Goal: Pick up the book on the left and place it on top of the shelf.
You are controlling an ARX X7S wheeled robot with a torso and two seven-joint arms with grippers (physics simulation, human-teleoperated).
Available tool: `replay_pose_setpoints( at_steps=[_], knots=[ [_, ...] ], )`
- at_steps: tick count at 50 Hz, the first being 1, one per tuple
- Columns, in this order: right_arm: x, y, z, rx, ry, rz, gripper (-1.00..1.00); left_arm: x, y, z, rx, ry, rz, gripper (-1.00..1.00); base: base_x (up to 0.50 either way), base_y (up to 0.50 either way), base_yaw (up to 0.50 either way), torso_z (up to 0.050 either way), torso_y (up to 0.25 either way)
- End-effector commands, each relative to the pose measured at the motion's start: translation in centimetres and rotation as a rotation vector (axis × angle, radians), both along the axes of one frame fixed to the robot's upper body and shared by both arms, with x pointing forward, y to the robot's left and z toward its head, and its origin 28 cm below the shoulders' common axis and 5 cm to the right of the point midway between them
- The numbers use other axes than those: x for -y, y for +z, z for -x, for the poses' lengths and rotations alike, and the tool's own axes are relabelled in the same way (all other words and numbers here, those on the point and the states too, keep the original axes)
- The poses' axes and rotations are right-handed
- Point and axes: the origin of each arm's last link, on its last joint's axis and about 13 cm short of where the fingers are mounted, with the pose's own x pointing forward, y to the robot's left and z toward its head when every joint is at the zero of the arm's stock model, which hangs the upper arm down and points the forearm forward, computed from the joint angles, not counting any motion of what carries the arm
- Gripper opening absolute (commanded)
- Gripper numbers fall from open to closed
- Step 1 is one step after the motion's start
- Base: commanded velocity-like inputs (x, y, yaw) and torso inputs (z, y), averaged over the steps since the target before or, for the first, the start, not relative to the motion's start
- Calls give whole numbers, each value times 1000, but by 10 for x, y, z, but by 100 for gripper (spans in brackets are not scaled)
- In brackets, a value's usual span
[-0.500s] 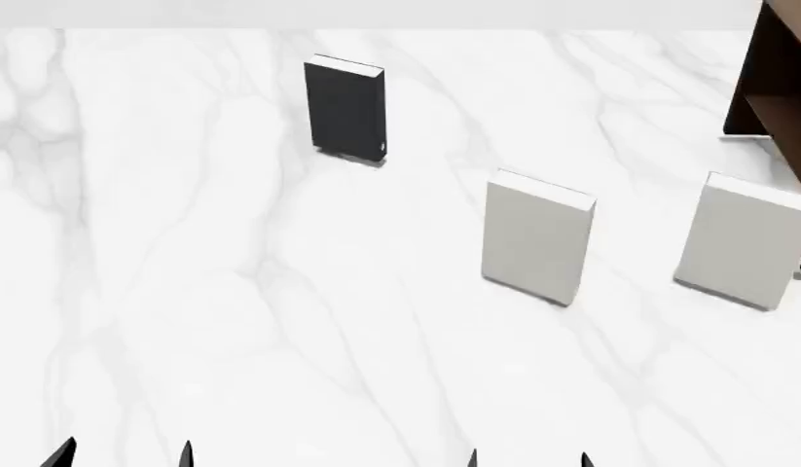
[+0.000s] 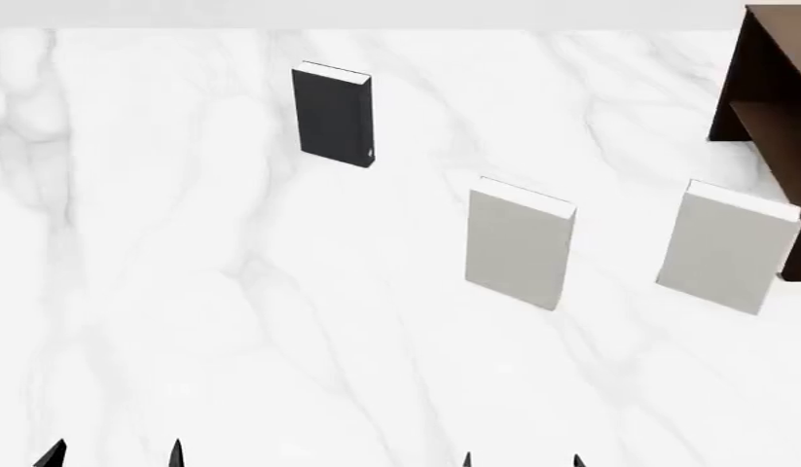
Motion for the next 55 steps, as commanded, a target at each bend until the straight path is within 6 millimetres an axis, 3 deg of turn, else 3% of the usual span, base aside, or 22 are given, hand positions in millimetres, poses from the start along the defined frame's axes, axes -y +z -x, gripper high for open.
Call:
replay_pose_setpoints(
  at_steps=[1, 11, 24, 29, 30, 34, 36, 38, 39, 43, 48, 55],
  knots=[
    [1, -2, 1, -6, 11, 1, 100, 0, 0, -1, -2, 3, 5, 100, 0, -500, 0, 0, 0],
    [0, -3, 0, -19, 1, -9, 100, -1, -1, -1, -3, 8, 10, 100, 0, -480, 0, 0, 0],
    [0, 2, -1, -17, -3, -6, 100, 0, 1, -2, -14, 20, 10, 100, 0, 0, 0, 0, 0],
    [1, 38, -14, -4, 28, -36, 100, -1, 30, -13, -27, 55, 13, 100, 0, 0, 0, 0, 0],
    [1, 57, -22, -11, 56, -53, 100, -1, 50, -20, -10, 43, 19, 100, 0, 0, 0, 0, 0],
    [6, 98, -37, -7, 80, -79, 100, -3, 91, -34, 21, 23, 6, 100, 0, 0, 0, 0, 0],
    [8, 135, -50, 16, 91, -66, 100, -7, 126, -50, 24, 7, 19, 100, 0, 0, 0, 0, 0],
    [9, 153, -54, 46, 90, -41, 100, -9, 142, -58, 30, 14, 21, 100, 0, 0, 0, 0, 0],
    [10, 172, -60, 69, 86, -6, 100, -12, 160, -66, 31, 12, 25, 100, 0, 0, 0, 0, 0],
    [14, 208, -71, 55, 104, -31, 100, -16, 193, -75, 64, 8, 4, 100, 0, 0, 0, 0, 0],
    [16, 227, -75, 52, 96, -16, 100, -17, 205, -75, 88, 2, -16, 100, 0, 0, 0, 0, 0],
    [14, 222, -78, 34, 102, 2, 100, -18, 200, -75, 87, 2, -12, 100, 160, 0, 0, 0, 0]
  ],
)
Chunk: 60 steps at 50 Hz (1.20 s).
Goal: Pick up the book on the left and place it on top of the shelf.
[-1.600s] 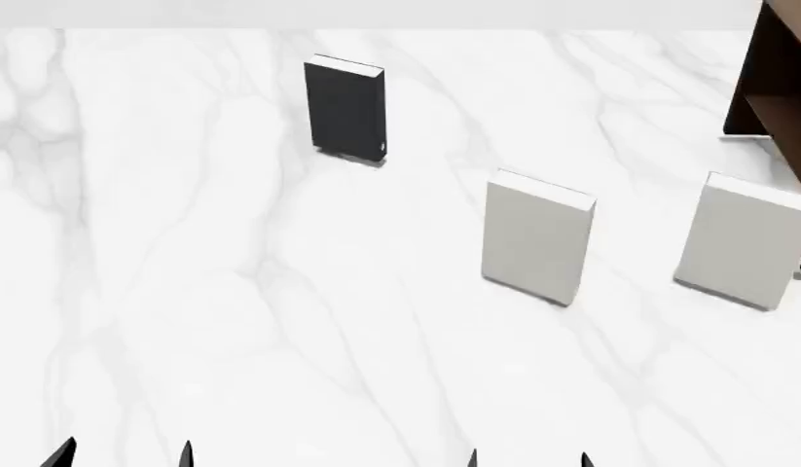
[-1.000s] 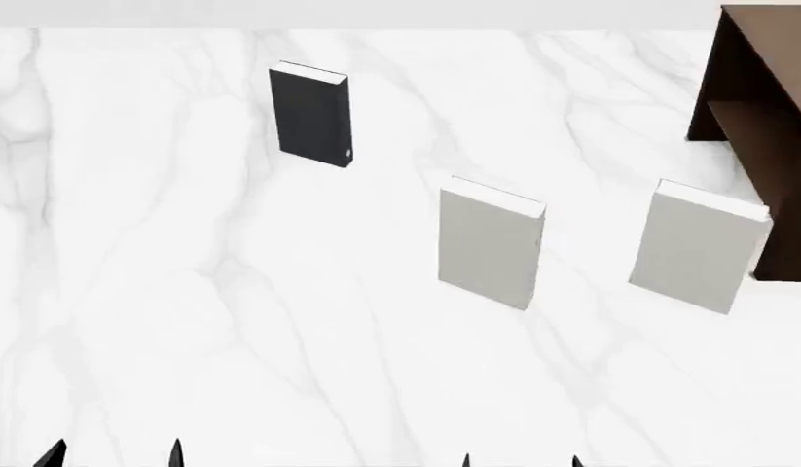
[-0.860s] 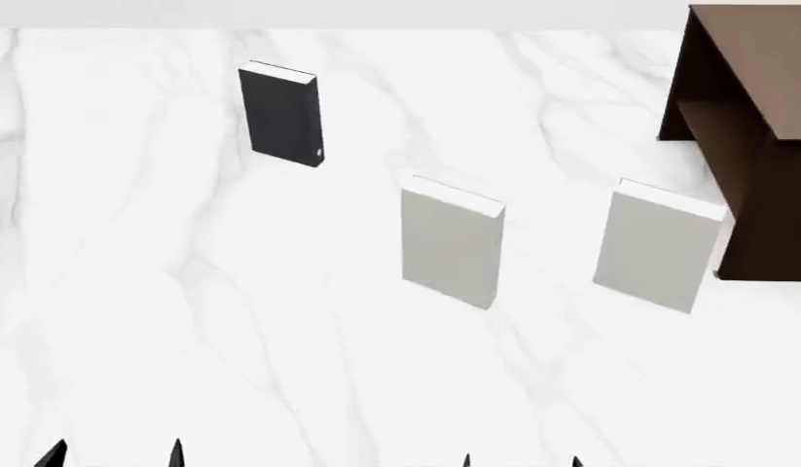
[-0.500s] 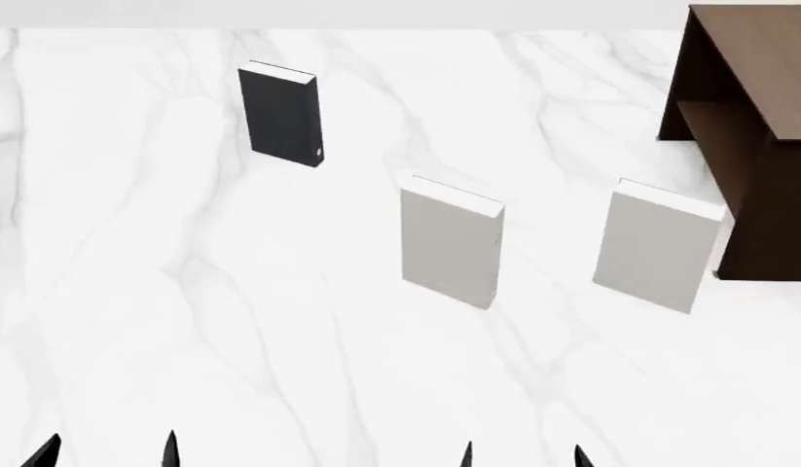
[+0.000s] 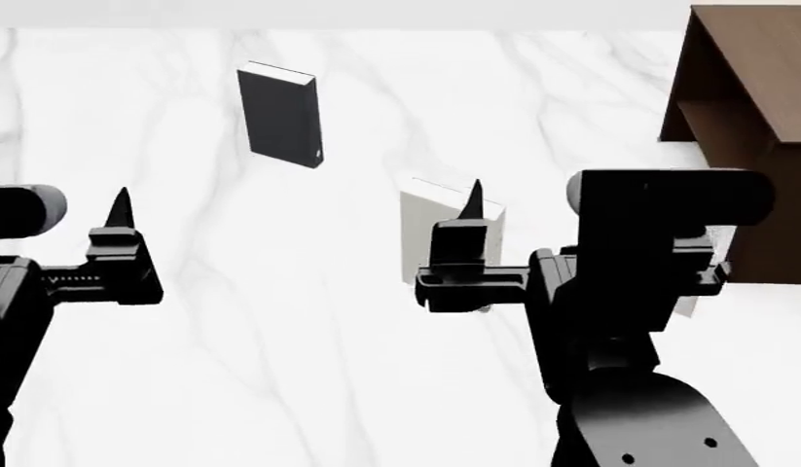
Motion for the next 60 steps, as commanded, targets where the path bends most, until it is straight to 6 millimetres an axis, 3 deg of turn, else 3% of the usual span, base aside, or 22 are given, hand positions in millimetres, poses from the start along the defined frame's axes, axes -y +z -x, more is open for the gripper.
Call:
replay_pose_setpoints(
  at_steps=[1, 60],
  knots=[
    [1, 34, -3, -4, 20, 44, 100, -3, 29, -2, 20, -8, -19, 100, 500, 0, 0, 0, 0],
    [-1, 27, -11, -84, 57, 21, 100, -11, 30, -5, 26, 20, -20, 100, 500, 0, 0, 0, 1]
  ],
)
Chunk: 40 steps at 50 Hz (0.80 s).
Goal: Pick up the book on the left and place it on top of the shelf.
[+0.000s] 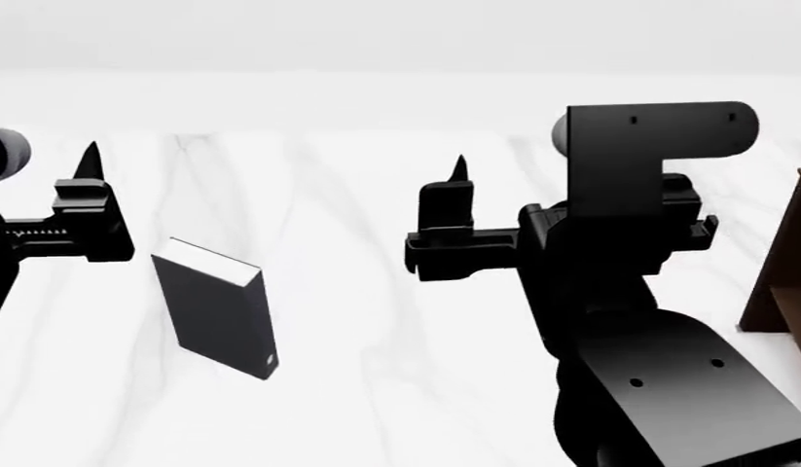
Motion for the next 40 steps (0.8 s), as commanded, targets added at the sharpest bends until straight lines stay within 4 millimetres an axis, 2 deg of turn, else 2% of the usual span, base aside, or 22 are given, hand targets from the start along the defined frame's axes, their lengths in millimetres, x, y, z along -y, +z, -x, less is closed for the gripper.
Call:
replay_pose_setpoints(
  at_steps=[1, 21, 35, 37, 40],
  knots=[
    [0, -2, -1, -9, 5, 0, 100, -1, 0, 0, 2, 2, 1, 100, 500, 0, 0, 0, 0],
    [-1, -5, -3, -19, 10, 5, 100, -1, -2, 0, -1, -1, 0, 100, 500, 0, 0, 0, 2],
    [-5, -3, -5, -94, 40, 46, 100, -1, -3, 0, -4, -2, 0, 100, 0, 0, 0, 0, 1],
    [-7, -2, -6, -124, 146, 81, 100, -1, -3, 0, -4, -1, 0, 100, 0, 0, 0, 0, 0],
    [-7, 0, -10, -164, 194, 132, 100, -2, -3, 0, -4, 0, 0, 100, 0, 0, 0, 0, 0]
  ],
)
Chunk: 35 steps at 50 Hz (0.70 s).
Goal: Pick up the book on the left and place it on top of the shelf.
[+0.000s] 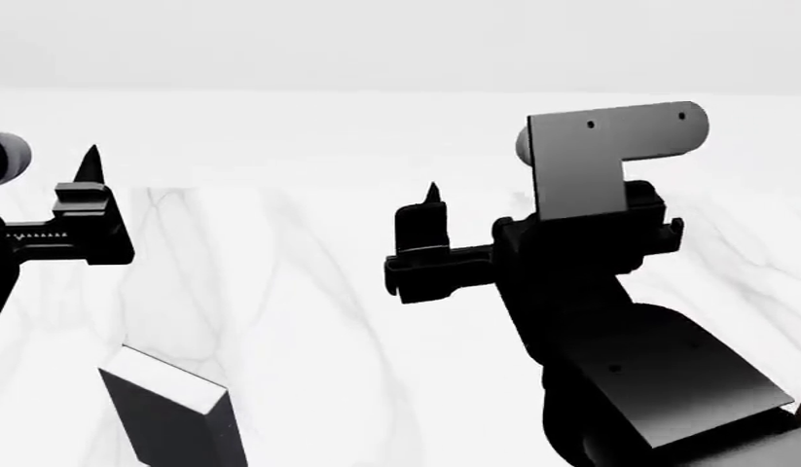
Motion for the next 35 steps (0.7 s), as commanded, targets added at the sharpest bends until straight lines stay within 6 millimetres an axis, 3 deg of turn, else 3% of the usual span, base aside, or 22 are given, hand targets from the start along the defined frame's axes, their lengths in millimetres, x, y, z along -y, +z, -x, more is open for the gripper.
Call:
replay_pose_setpoints(
  at_steps=[1, 10, 11, 15, 16, 35],
  knots=[
    [-3, 5, -8, -89, 209, 109, 100, -1, 0, 0, 0, 2, -1, 100, 0, 0, 0, 0, 0],
    [-1, 17, -18, -185, 537, 87, 100, -1, 1, 0, 1, 3, -1, 100, 0, 0, 0, 0, 0],
    [-2, 14, -17, -242, 657, 120, 100, -1, 0, 0, -1, 3, -1, 100, 0, 0, 0, 0, 0],
    [-4, 7, -14, -264, 732, 177, 100, -2, 0, -1, -1, 5, -2, 100, 0, 0, 0, 0, 0],
    [-12, -8, -11, -298, 825, 205, 100, -2, -1, 0, -2, 6, 0, 100, 0, 0, 0, 0, 0],
    [-16, -12, -14, -301, 840, 203, 100, -2, -2, -1, -5, 6, 0, 100, 0, 0, 0, 0, 0]
  ],
)
